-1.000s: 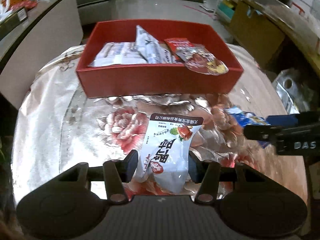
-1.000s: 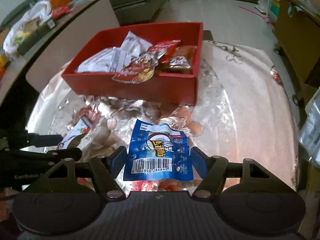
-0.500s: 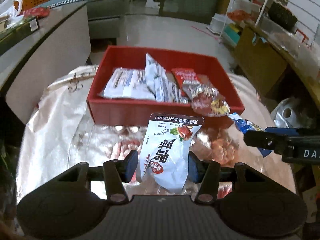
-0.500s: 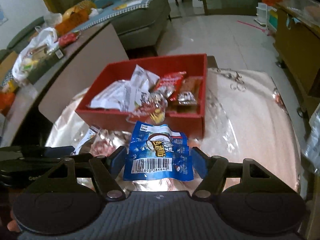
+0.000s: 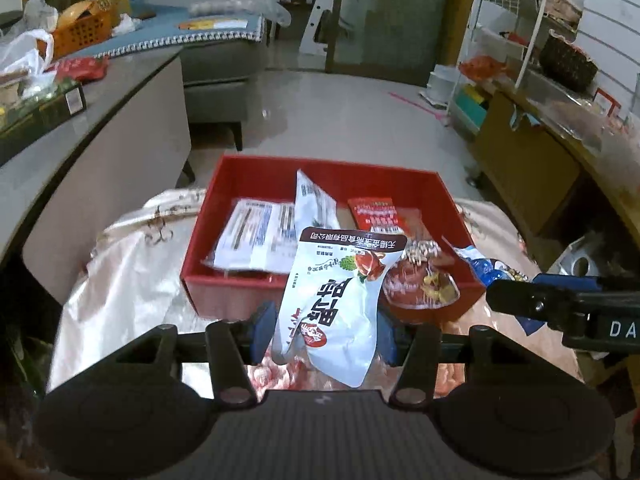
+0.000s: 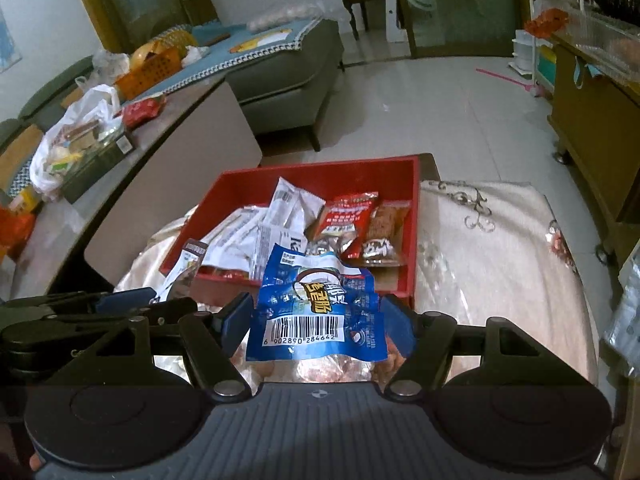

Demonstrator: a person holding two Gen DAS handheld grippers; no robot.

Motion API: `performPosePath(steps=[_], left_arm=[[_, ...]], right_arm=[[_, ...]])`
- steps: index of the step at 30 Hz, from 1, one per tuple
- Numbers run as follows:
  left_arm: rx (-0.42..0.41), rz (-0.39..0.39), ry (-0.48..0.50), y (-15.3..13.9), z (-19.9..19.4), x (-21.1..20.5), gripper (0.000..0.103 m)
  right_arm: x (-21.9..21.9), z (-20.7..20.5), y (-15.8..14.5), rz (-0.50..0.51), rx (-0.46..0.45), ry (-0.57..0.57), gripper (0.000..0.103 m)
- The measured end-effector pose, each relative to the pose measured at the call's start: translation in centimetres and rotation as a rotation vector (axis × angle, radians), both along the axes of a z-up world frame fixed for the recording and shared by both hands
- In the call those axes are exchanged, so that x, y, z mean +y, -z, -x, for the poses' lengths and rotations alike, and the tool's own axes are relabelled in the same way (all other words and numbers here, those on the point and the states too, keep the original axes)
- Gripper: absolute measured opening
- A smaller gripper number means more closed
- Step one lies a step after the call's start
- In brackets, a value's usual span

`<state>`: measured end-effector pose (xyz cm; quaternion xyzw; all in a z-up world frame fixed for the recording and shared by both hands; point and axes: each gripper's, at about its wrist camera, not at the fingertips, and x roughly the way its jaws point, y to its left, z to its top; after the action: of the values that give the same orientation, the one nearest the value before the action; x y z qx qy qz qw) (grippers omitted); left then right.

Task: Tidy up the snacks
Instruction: 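Lift both packets and carry them above the red box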

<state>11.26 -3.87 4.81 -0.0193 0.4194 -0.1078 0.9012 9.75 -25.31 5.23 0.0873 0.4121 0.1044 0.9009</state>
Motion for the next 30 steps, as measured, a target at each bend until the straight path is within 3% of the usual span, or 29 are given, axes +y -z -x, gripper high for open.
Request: performPosePath(steps=[8,11,16,20,22,24,30], left_arm=[[-0.051,-0.014,0.003,-0.6,-1.2,-0.9,0.046],[-0.061,-0.028,-0.003,-0.5,-1.9,-1.4,0.046],[-0.035,-0.045,-0.021,0.8,-3.8,-2.0,0.046],[0.031,-0.012,-0.014,1.9,-4.5,-1.8,0.046],[0.043,-0.001,-0.009,2.1,-4.5,-1.6,0.046],[0.065,0.016,-0.008,2.3,-4.5,-1.3,0.046],[0.072,0.013,0.033,2.3,-2.9,-1.2,0.046]], right_arm=[[0.2,-1.0,-0.9,0.0,-0.032,0.003,0.076],[0.1,-1.6,-1.1,-0.014,-0.044,0.004,0.069],[0.1,-3.7,-0.2,0.0,-0.022,0.025,0.069],[0.2,-3.3,1.3,0.038,0.045,0.02,0.069],[-0.1,-1.7,2.5,0.063,0.092,0.042,0.074],[-0.3,-0.5,4.3,0.075,0.161,0.058,0.087],[2.4,1.0,10.1,0.073,0.367,0.072,0.088]])
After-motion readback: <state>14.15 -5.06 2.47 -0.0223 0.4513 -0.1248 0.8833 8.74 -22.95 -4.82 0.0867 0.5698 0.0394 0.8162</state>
